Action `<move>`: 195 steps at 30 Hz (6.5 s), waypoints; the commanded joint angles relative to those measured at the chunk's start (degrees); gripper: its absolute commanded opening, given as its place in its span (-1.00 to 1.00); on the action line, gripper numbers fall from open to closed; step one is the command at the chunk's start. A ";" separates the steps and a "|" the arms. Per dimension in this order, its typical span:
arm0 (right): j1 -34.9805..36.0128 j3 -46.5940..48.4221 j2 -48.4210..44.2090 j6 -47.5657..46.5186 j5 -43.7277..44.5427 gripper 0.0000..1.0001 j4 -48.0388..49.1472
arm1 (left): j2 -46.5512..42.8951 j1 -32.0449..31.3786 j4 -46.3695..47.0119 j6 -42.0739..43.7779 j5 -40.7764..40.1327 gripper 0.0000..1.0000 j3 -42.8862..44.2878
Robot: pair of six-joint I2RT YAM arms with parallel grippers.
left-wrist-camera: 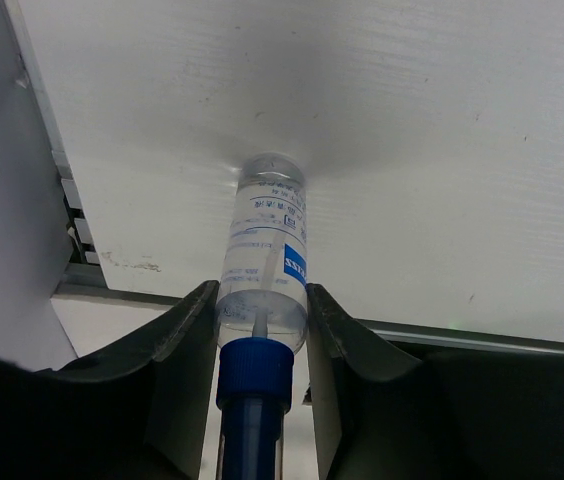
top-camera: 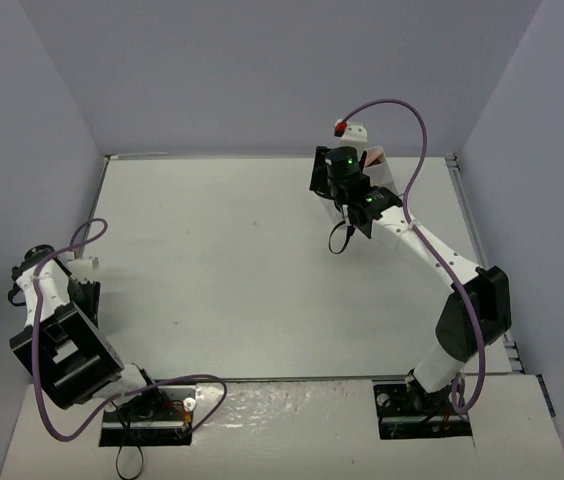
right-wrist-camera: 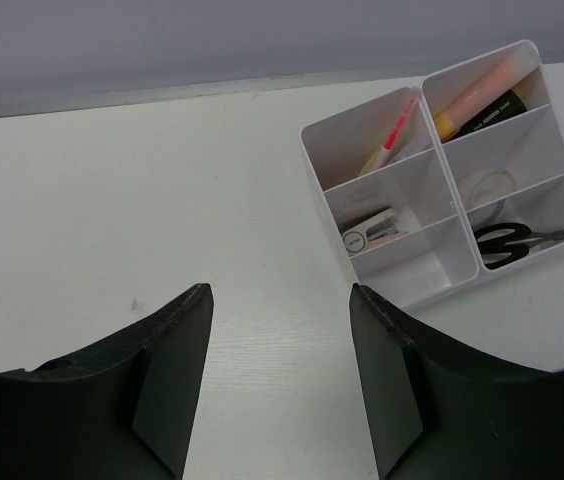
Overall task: Sort the stationery into containers
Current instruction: Pick up the stationery from the corner of the board, then place the stationery in the storage box.
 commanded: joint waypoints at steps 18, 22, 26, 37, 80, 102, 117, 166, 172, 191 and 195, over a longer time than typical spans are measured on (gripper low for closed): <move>4.55 2.56 -1.83 -26.30 -23.19 0.14 5.51 | 9.14 -24.71 -17.96 0.95 5.39 -1.00 38.61; 6.29 -2.01 -3.05 -30.50 -33.46 0.16 13.33 | 15.56 -34.59 -24.43 1.12 8.44 -1.00 52.35; 7.53 -7.56 -4.91 -36.04 -45.27 0.17 20.23 | 20.90 -42.57 -30.45 2.04 14.86 -1.00 65.42; 10.52 -11.44 -1.39 -35.43 -57.35 0.17 34.77 | 22.67 -53.41 -36.81 0.94 21.39 -1.00 73.61; 14.51 -1.51 9.35 -39.03 -52.29 -0.45 40.12 | 22.55 -54.08 -41.28 -0.90 30.14 -1.00 72.30; 12.75 -4.09 6.22 -43.02 -50.59 -0.20 35.90 | 21.70 -54.08 -41.28 -0.14 31.20 -1.00 74.23; 12.90 -3.44 6.45 -41.58 -50.88 -0.09 37.17 | 21.47 -54.17 -41.34 -0.40 30.99 -1.00 72.74; -20.01 -27.02 4.26 -13.54 -37.79 -1.00 65.67 | 10.18 -47.64 -36.05 -5.52 22.48 0.94 72.72; -21.26 -27.73 6.22 -14.62 -37.31 -1.00 67.06 | 8.34 -43.18 -35.22 -5.67 24.98 0.94 70.31; -21.73 -31.68 12.48 -11.82 -38.75 -1.00 72.14 | 8.25 -41.05 -34.05 -5.27 27.47 0.94 68.34; -21.88 -31.86 13.62 -11.64 -38.89 -1.00 72.74 | 8.16 -40.81 -34.04 -4.88 27.53 0.94 68.20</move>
